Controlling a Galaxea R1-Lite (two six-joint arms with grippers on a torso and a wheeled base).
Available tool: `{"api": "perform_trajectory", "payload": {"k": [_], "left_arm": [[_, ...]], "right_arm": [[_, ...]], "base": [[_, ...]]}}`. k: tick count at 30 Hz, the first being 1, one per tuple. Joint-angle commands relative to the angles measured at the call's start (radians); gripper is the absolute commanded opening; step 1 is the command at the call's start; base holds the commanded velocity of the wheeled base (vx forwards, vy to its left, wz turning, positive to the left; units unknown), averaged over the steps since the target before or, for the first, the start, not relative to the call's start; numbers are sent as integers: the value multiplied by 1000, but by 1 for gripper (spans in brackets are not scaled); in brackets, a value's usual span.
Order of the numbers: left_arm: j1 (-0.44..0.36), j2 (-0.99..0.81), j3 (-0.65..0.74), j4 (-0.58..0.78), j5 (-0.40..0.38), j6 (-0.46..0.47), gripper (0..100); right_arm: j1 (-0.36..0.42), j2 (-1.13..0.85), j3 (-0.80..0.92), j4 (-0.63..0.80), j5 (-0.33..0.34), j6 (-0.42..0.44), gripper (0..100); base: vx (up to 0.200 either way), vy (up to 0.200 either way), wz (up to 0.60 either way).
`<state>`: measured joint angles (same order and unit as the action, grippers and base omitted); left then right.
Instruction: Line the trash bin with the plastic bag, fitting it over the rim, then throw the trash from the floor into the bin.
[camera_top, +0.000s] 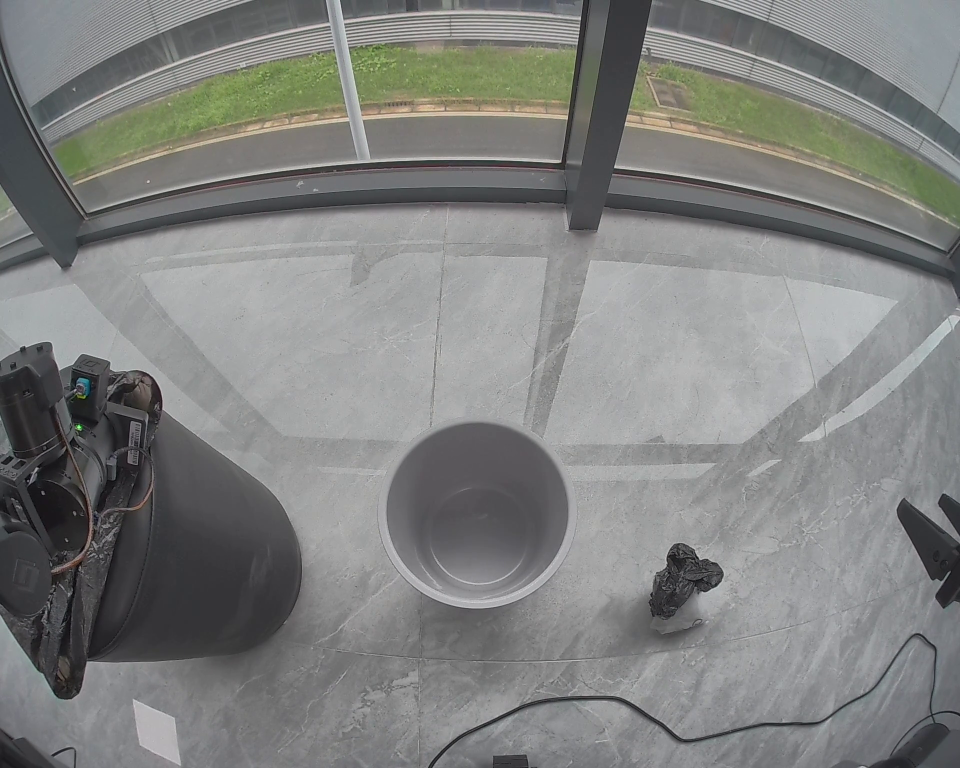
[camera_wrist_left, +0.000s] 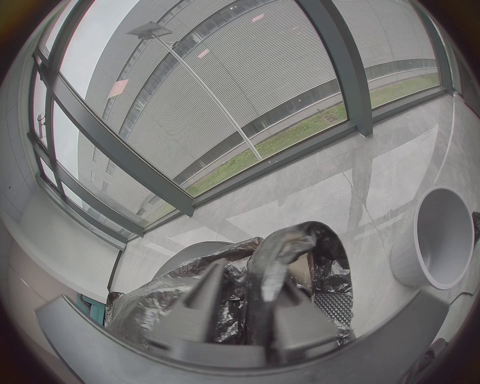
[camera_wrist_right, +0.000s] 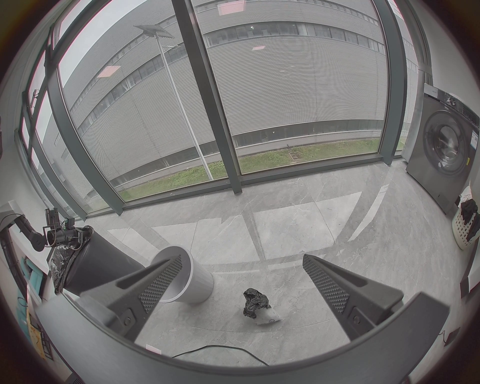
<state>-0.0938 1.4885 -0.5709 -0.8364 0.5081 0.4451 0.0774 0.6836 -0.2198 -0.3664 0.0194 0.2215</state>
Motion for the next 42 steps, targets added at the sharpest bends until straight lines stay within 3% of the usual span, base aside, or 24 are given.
{"api": "perform_trajectory", "payload": {"k": [1,5,10,11,15,18,19,21,27,28,35,38,39,40,42], "left_arm": [[-1,-4,3,-7,0,-5,0],[-1,3,12,-89,-2,-28,0],[-40,22,-7,-259,-2,-121,0],[-41,22,-9,-263,-2,-125,0],[-138,21,-153,-270,30,-318,0],[-170,18,-185,-239,33,-352,0],[-256,1,-242,-107,47,-459,0],[-328,-14,-308,17,56,-580,0],[-442,-50,-471,322,55,-824,0],[-471,-67,-520,407,55,-887,0],[-550,-162,-672,686,47,-1045,0],[-575,-191,-693,747,43,-1074,0],[-575,-191,-693,747,43,-1074,0],[-598,-205,-698,766,24,-1099,0],[-632,-218,-721,772,-10,-1135,0]], "right_arm": [[-1,-1,0,0,1,-1,100],[1,-3,-4,0,1,-1,100],[27,1,-44,-3,-1,-1,100],[28,-1,-47,-3,-1,-1,100],[81,45,-190,-2,-9,15,100],[90,77,-230,-2,-15,33,100],[99,160,-311,-3,-67,88,100],[116,243,-363,-3,-124,142,100],[268,370,-391,-3,-150,176,100],[347,404,-392,-5,-153,182,100],[473,556,-418,-164,-171,173,100],[525,620,-440,-184,-263,167,100],[525,620,-440,-184,-263,167,100],[568,660,-455,-186,-332,165,100],[593,686,-464,-189,-361,162,100]], "base": [[0,0,0],[0,0,0],[0,0,0],[0,0,0],[0,0,0],[0,0,0],[0,0,0],[0,0,0],[0,0,0],[0,0,0],[0,0,0],[0,0,0],[0,0,0],[0,0,0],[0,0,0]]}}
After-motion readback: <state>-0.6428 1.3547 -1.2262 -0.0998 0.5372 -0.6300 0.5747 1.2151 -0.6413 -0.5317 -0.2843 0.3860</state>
